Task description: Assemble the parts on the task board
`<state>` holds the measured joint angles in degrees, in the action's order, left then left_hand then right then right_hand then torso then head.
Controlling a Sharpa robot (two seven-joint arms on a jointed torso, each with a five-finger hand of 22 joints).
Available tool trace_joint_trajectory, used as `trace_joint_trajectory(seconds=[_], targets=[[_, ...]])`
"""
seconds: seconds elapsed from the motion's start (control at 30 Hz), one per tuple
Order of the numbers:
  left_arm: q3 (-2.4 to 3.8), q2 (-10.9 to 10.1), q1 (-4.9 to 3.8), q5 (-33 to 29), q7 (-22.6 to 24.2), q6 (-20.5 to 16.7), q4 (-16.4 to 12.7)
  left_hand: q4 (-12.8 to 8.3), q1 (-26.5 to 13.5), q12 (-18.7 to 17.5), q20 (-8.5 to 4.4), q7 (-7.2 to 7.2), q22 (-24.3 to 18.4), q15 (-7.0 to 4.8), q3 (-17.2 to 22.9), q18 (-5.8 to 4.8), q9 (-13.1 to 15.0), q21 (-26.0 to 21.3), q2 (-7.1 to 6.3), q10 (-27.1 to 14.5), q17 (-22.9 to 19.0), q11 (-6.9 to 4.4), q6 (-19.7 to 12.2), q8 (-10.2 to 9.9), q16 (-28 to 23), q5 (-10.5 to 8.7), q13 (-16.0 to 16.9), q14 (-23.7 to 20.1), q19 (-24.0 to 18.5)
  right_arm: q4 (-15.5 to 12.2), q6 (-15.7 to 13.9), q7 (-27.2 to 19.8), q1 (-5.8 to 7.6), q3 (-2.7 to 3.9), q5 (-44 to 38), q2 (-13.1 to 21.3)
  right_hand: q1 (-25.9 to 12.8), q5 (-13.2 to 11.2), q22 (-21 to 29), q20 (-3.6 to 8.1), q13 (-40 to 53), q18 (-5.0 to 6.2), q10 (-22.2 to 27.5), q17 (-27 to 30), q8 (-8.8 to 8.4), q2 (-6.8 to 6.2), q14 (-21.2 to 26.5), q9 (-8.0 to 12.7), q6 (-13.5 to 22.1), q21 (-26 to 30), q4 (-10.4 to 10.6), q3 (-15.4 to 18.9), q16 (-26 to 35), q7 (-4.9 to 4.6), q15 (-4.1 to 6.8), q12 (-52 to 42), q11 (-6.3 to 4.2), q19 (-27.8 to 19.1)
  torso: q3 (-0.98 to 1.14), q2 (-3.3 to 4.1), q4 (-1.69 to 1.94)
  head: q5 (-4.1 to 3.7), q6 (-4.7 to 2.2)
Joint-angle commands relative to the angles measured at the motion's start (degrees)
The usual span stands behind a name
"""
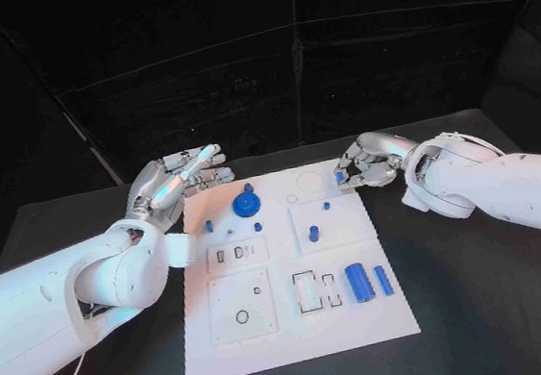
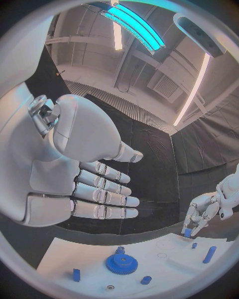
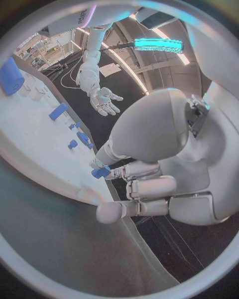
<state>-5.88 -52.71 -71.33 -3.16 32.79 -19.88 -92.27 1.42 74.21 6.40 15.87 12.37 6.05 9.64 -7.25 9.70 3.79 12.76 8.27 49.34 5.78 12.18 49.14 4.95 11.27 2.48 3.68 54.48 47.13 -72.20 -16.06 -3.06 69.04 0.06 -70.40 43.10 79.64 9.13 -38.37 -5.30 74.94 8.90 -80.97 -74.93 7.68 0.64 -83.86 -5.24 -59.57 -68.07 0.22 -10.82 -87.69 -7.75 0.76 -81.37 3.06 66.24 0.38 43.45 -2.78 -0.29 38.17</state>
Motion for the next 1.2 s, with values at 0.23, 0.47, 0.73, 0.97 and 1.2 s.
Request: trace_joint_trajectory(seconds=[0.23,0.47,0.73,0.97,1.2], targets=[[0.03,-0.25,-0.14,0.27,0.28,0.97,-0.30,-0.47,0.38,0.21,-0.05,2.36,-0.18,0.07,0.13,0.61,0.03,-0.36,0.40,0.62,-0.13,-0.01,0.48,-0.37,-0.44,0.24,-0.02,0.13,0.34,-7.82,-2.03,7.07,0.75,0.08,-2.53,-0.21,-0.71,-0.17,-0.17,0.30,2.33,-0.07,-0.27,-8.82,0.15,0.16,-4.88,-0.01,-0.34,-0.30,0.10,-0.48,-0.35,0.07,0.46,-0.26,-0.18,0.34,-0.33,-0.26,0.07,1.02,0.20],[0.04,0.05,-0.42,0.26,0.34,0.88,0.24,-0.54,0.19,0.50,-0.26,2.00,-0.30,-0.40,0.24,0.78,0.09,-0.36,0.54,1.44,0.06,-0.36,1.29,-0.23,0.24,0.25,0.02,1.85,1.20,-11.85,0.55,11.96,0.93,0.07,-7.97,-5.01,-1.04,-0.20,-0.02,0.34,2.15,-0.06,-0.17,-8.68,0.01,-0.15,-4.86,0.07,-0.19,-0.25,0.09,-0.56,-0.31,0.05,0.49,-0.11,-0.18,0.32,-0.76,-0.31,0.22,2.49,0.51],[0.04,0.33,-0.82,0.03,0.65,0.49,0.57,-0.62,0.16,0.68,-0.42,1.74,-0.39,-0.57,0.34,0.79,0.11,-0.42,0.66,1.98,0.06,-0.59,1.83,-0.15,0.34,0.25,0.03,2.36,1.64,-11.16,3.26,14.57,0.94,0.03,-13.42,-10.84,-1.16,-0.23,0.06,0.35,2.08,-0.05,-0.12,-8.58,-0.02,-0.23,-4.83,0.09,-0.17,-0.22,0.11,-0.58,-0.28,0.04,0.49,-0.05,-0.17,0.30,-1.04,-0.36,0.34,4.01,0.92],[0.04,0.50,-1.08,-0.13,0.92,-0.27,1.03,-0.74,0.22,0.80,-0.49,1.60,-0.46,-0.64,0.38,0.78,0.13,-0.49,0.63,2.33,0.04,-0.72,2.18,-0.07,0.34,0.25,0.05,2.51,1.79,-9.64,4.82,15.91,0.88,-1.41,-16.06,-14.69,-1.38,-0.30,0.22,0.36,1.97,-0.03,-0.04,-8.51,-0.04,-0.38,-4.82,0.12,-0.19,-0.14,0.15,-0.60,-0.25,0.04,0.49,0.04,-0.16,0.23,-0.76,-0.28,0.27,6.73,1.32],[0.05,0.68,-1.32,-0.46,1.49,0.09,2.11,-0.94,0.33,0.89,-0.53,1.44,-0.54,-0.69,0.36,0.77,0.13,-0.59,0.43,2.59,0.01,-0.82,2.41,-0.05,0.31,0.25,0.05,2.60,1.85,-8.08,5.58,15.86,0.68,-2.43,-17.27,-17.53,-1.47,-0.32,0.43,0.36,1.76,0.00,0.11,-8.27,-0.08,-0.43,-4.77,0.14,-0.15,-0.05,0.16,-0.63,-0.18,0.03,0.48,0.19,-0.16,0.14,-0.69,-0.26,0.19,7.87,1.74]])
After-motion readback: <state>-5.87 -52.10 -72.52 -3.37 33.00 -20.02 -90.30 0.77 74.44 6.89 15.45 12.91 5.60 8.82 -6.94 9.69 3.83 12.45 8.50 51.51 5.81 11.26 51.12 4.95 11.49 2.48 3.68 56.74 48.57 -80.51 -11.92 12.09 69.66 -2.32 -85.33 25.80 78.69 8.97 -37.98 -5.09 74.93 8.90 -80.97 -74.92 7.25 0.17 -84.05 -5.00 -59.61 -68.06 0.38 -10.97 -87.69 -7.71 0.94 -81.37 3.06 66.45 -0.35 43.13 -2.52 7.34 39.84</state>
